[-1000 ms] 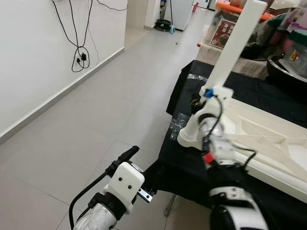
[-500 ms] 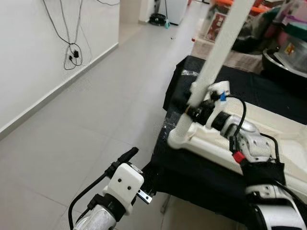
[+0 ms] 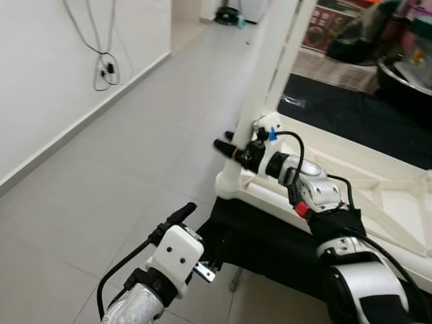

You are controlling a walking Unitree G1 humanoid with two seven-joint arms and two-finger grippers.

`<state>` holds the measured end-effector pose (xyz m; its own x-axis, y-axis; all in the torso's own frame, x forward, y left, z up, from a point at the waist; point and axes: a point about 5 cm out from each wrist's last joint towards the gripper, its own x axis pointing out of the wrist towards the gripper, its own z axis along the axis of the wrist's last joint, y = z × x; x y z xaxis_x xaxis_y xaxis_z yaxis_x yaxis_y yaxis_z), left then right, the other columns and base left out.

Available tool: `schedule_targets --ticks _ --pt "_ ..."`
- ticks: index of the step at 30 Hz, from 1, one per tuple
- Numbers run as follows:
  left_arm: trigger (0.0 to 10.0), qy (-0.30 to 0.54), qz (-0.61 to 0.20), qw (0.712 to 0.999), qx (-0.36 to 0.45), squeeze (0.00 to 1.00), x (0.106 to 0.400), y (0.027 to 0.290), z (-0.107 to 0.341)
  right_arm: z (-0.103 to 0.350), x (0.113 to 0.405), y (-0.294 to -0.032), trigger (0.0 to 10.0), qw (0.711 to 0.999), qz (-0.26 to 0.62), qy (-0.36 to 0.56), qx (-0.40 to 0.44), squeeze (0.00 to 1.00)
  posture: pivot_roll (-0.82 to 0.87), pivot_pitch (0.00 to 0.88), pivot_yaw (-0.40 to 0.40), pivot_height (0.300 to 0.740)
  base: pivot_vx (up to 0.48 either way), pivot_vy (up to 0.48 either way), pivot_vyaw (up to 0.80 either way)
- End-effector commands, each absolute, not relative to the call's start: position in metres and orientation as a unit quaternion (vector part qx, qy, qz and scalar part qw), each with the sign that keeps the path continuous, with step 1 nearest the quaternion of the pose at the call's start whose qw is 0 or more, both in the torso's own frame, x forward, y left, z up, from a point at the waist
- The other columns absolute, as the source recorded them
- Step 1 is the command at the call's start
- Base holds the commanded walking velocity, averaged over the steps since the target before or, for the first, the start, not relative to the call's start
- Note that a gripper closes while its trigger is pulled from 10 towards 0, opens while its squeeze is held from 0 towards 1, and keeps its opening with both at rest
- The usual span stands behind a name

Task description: Building children table

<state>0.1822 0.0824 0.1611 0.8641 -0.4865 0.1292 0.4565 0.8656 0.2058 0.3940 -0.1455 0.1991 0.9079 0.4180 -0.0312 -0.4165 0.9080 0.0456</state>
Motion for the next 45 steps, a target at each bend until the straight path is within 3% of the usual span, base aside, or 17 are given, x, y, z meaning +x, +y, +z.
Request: schedule_targets --ticks 1,3,5,6,7,9,11,14,15,19,20,23,24,34,45 --pt "10.0 -0.085 -0.250 0.961 0.084 0.00 0.180 0.080 0.160 0.189 0.395 -0.172 0.0 0.990 0.130 0.052 0.008 0.00 0.13 0.099 -0.161 0.740 0.000 0.000 0.00" --pt "10.0 -0.084 -0.251 0.961 0.084 0.00 0.181 0.080 0.160 0.187 0.393 -0.195 0.0 0.998 -0.035 0.051 0.024 0.00 0.12 0.098 -0.159 0.740 0.000 0.000 0.00" --pt "10.0 -0.084 -0.251 0.961 0.084 0.00 0.181 0.080 0.160 0.187 0.393 -0.195 0.0 0.998 -0.035 0.051 0.024 0.00 0.12 0.098 -0.159 0.740 0.000 0.000 0.00" --pt "10.0 -0.085 -0.251 0.961 0.084 0.00 0.181 0.080 0.160 0.186 0.389 -0.203 0.0 0.992 -0.109 0.044 0.034 0.00 0.12 0.096 -0.159 0.740 0.000 0.000 0.00" --pt "10.0 -0.085 -0.251 0.961 0.084 0.00 0.181 0.080 0.160 0.186 0.389 -0.203 0.0 0.992 -0.109 0.044 0.034 0.00 0.12 0.096 -0.159 0.740 0.000 0.000 0.00" --pt "10.0 -0.085 -0.251 0.961 0.084 0.00 0.181 0.080 0.160 0.182 0.376 -0.199 0.0 0.977 -0.203 0.034 0.057 0.00 0.12 0.096 -0.159 0.740 0.000 0.000 0.00" --pt "10.0 -0.085 -0.251 0.961 0.084 0.00 0.181 0.080 0.160 0.182 0.376 -0.199 0.0 0.977 -0.203 0.034 0.057 0.00 0.12 0.096 -0.159 0.740 0.000 0.000 0.00" --pt "10.0 -0.084 -0.250 0.961 0.085 0.00 0.181 0.079 0.160 0.174 0.365 -0.177 0.0 0.966 -0.244 0.048 0.068 0.00 0.13 0.095 -0.161 0.740 0.000 0.000 0.00" --pt "10.0 -0.084 -0.250 0.961 0.085 0.00 0.181 0.080 0.160 0.173 0.366 -0.165 4.1 0.970 -0.221 0.048 0.086 0.00 0.13 0.095 -0.160 0.740 0.000 0.000 0.00" --pt "10.0 -0.084 -0.250 0.961 0.085 0.00 0.181 0.080 0.160 0.173 0.367 -0.158 4.1 0.973 -0.204 0.047 0.100 0.00 0.13 0.095 -0.160 0.740 0.000 0.000 0.00" --pt "10.0 -0.083 -0.250 0.961 0.085 0.00 0.181 0.080 0.159 0.177 0.368 -0.150 10.0 0.979 -0.174 0.032 0.098 1.00 0.12 0.096 -0.161 0.740 0.000 0.000 0.00" --pt "10.0 -0.082 -0.250 0.961 0.085 0.00 0.182 0.080 0.158 0.185 0.365 -0.147 10.0 0.983 -0.167 0.001 0.073 1.00 0.12 0.094 -0.161 0.740 0.000 0.000 0.00" --pt "10.0 -0.081 -0.251 0.961 0.085 0.00 0.181 0.080 0.158 0.189 0.360 -0.149 10.0 0.985 -0.162 -0.022 0.056 0.00 0.12 0.090 -0.159 0.740 0.000 0.000 0.00" --pt "10.0 -0.081 -0.252 0.961 0.085 0.00 0.182 0.080 0.157 0.187 0.341 -0.146 10.0 0.992 -0.119 -0.039 0.032 0.00 0.12 0.083 -0.157 0.740 0.000 0.000 -0.16" --pt "10.0 -0.081 -0.251 0.961 0.086 0.00 0.182 0.079 0.157 0.184 0.341 -0.143 10.0 0.993 -0.102 -0.031 0.049 0.00 0.12 0.069 -0.160 0.740 0.000 0.000 -0.21"
